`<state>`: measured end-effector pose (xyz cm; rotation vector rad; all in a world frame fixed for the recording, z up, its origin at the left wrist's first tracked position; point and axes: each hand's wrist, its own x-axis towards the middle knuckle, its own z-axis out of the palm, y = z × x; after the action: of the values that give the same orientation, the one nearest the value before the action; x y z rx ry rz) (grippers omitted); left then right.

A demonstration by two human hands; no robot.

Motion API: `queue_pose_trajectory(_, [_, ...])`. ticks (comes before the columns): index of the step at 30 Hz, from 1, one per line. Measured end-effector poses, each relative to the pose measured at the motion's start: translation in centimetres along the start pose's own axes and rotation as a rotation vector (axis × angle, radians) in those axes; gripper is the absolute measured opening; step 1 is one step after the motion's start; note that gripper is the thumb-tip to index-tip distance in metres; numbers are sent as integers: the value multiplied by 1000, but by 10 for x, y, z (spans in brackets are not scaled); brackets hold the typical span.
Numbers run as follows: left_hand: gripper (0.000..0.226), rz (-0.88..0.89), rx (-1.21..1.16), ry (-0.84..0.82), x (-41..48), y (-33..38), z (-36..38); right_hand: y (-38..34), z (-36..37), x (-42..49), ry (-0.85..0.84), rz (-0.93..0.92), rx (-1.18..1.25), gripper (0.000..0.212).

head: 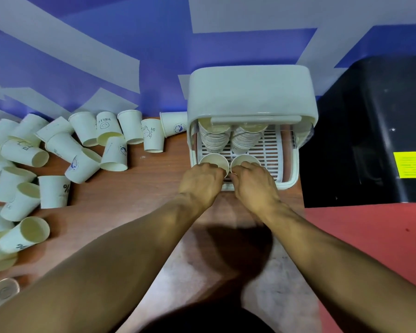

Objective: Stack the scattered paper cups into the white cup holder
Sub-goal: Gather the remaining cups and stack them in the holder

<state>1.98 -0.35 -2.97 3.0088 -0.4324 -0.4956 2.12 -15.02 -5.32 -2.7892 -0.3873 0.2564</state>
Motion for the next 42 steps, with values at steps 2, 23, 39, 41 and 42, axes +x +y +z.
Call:
queue_pose_trajectory(2, [21, 12, -45, 39, -5, -2, 0, -3, -7, -2, 36, 10, 12, 21])
queue_pose_trajectory(23, [45, -470, -261, 417, -247, -134, -19, -250, -25, -53, 144, -474, 105, 33])
queue_pose_trajectory(39, [39, -849, -498, 406, -420, -321, 57, -493, 95, -68, -138, -615, 15, 34])
queue_pose_trajectory(41, [39, -857, -502, 384, -433, -338, 71, -515, 111, -66, -196, -623, -25, 34])
queue_pose_trajectory(42, [38, -845, -508, 374, -438, -345, 79, -525, 119, -65, -224, -626, -44, 35])
